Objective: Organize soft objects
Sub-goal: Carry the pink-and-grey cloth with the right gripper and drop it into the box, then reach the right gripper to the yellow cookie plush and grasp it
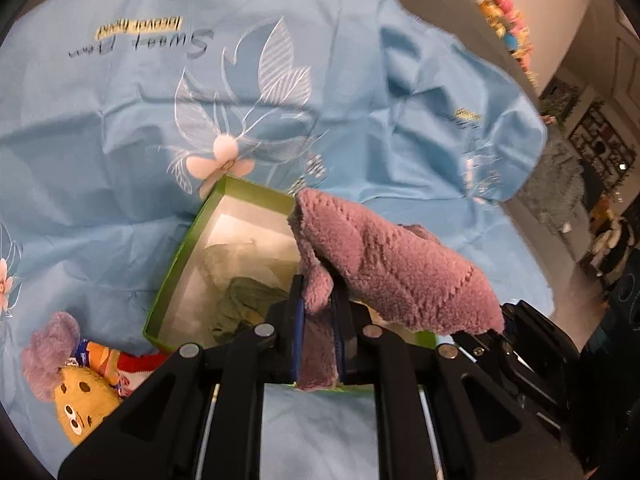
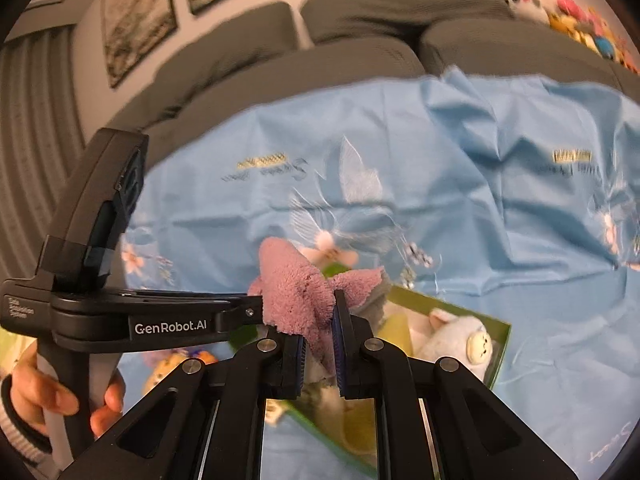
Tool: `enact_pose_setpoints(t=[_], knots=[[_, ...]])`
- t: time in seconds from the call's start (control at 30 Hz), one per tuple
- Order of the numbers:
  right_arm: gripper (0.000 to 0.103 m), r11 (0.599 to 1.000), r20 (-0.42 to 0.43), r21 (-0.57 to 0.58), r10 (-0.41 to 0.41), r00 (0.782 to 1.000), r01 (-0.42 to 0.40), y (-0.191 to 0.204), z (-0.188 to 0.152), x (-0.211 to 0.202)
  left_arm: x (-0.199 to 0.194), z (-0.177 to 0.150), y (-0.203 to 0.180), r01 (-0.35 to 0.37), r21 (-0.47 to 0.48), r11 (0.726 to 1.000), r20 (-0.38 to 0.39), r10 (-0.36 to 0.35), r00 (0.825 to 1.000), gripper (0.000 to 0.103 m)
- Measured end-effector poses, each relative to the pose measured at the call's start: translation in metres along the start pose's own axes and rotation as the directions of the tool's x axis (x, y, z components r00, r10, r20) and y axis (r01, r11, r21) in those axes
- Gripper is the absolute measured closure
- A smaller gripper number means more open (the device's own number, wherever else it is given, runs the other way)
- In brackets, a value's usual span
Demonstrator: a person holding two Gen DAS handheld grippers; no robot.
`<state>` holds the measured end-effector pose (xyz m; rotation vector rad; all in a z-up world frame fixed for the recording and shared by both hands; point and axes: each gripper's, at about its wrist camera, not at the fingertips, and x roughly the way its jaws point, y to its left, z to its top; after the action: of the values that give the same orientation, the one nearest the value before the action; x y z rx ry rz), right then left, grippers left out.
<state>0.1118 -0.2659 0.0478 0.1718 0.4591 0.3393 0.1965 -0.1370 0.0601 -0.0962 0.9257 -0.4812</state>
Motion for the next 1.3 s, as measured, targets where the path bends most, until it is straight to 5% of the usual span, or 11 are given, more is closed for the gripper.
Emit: enact_pose_setpoints(t=[0.07,0.13,0.2,0.23,0.3,0.33,1.03,1.17,1.3], knots=[[0.090,1.000,-0.048,0.015,-0.014,0.999,0.014,-0.008,-0.004,0.020,0.019,0.002,0.007,-0.052,-0.003,0.999,-0.032,0.052,0.998,0.085],[0.090,0.999,-0.106,0.016,-0.032,0.994,0.033,-0.014,-0.009,0.041,0.031,0.001,0.015,-0.086,-0.015,0.996,-0.059,0.085,0.995,0.064],[0.084,0.999,-0.155,0.009,-0.050,0.987,0.052,-0.016,-0.014,0.055,0.040,0.000,0.024,-0.118,-0.028,0.993,-0.084,0.115,0.990,0.025],[0.079,0.997,-0.189,-0.003,-0.072,0.979,0.073,-0.017,-0.017,0.064,0.042,0.000,0.027,-0.128,-0.033,0.991,-0.083,0.125,0.989,0.024],[0.051,0.993,-0.224,-0.033,-0.118,0.967,0.114,-0.017,-0.023,0.073,0.044,-0.001,0.033,-0.139,-0.041,0.989,-0.093,0.135,0.987,0.024],[0.048,0.991,-0.233,-0.047,-0.130,0.964,0.123,-0.017,-0.026,0.074,0.044,-0.002,0.037,-0.143,-0.046,0.989,-0.101,0.138,0.985,0.024],[0.044,0.989,-0.202,0.058,-0.121,0.972,0.135,-0.020,-0.075,-0.034,-0.022,-0.073,0.038,-0.165,0.004,0.986,-0.089,0.165,0.982,0.020],[0.044,0.993,-0.197,0.044,-0.094,0.976,0.105,-0.001,-0.081,-0.046,-0.040,-0.090,0.034,-0.167,0.007,0.986,-0.067,0.167,0.984,0.004],[0.042,0.997,-0.171,0.034,-0.067,0.983,0.074,0.016,-0.082,-0.058,-0.057,-0.104,0.030,-0.177,0.024,0.984,-0.033,0.178,0.983,0.003]])
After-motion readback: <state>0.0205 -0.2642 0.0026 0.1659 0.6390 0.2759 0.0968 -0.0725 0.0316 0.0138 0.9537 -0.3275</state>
